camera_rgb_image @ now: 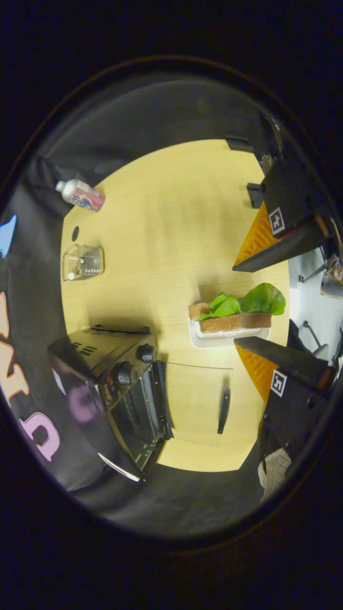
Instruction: Open the toaster oven, put the food inside, and close the toaster oven door.
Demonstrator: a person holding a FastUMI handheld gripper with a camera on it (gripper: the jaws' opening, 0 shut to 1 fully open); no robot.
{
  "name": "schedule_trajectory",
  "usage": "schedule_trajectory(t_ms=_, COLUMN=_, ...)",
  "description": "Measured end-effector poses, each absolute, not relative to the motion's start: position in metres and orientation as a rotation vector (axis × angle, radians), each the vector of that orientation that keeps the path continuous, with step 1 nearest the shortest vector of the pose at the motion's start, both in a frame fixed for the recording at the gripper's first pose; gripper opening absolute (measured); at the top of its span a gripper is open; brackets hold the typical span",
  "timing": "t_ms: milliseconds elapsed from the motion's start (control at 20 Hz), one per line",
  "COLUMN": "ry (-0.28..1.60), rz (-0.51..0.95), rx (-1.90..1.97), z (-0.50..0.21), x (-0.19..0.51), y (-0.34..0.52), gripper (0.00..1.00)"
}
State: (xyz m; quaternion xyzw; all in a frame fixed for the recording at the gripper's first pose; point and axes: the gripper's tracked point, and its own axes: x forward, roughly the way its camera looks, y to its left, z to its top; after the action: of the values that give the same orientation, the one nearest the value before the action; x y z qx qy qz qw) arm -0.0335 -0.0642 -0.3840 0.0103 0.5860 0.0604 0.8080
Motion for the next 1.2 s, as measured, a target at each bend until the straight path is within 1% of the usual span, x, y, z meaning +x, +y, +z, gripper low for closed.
schedule_trajectory(t_ms=150, ry=1.275, rz=0.144, rx=0.061, z=-0.401, x=-0.033, y=-0.055, gripper=0.87)
schedule_trajectory(t_ms=300, ry=1.271, rz=0.155, rx=0.094, z=-0.406, x=-0.030, y=-0.047, gripper=0.76)
schedule_trajectory(t_ms=500, ry=1.276, rz=0.131, rx=0.107, z=-0.404, x=-0.035, y=-0.040, gripper=0.59)
schedule_trajectory(t_ms=650, ry=1.269, rz=0.116, rx=0.137, z=-0.388, x=-0.042, y=-0.035, gripper=0.46)
schedule_trajectory(t_ms=750, ry=1.227, rz=0.102, rx=0.166, z=-0.367, x=-0.039, y=-0.031, gripper=0.38)
schedule_trajectory(t_ms=850, ry=1.171, rz=0.094, rx=0.201, z=-0.342, x=-0.035, y=-0.025, gripper=0.38)
schedule_trajectory(t_ms=950, ry=1.114, rz=0.125, rx=0.283, z=-0.322, x=-0.032, y=-0.002, gripper=0.38)
schedule_trajectory(t_ms=1100, ry=1.044, rz=0.239, rx=0.490, z=-0.304, x=-0.033, y=0.056, gripper=0.38)
schedule_trajectory(t_ms=1200, ry=0.990, rz=0.302, rx=0.644, z=-0.305, x=-0.029, y=0.091, gripper=0.38)
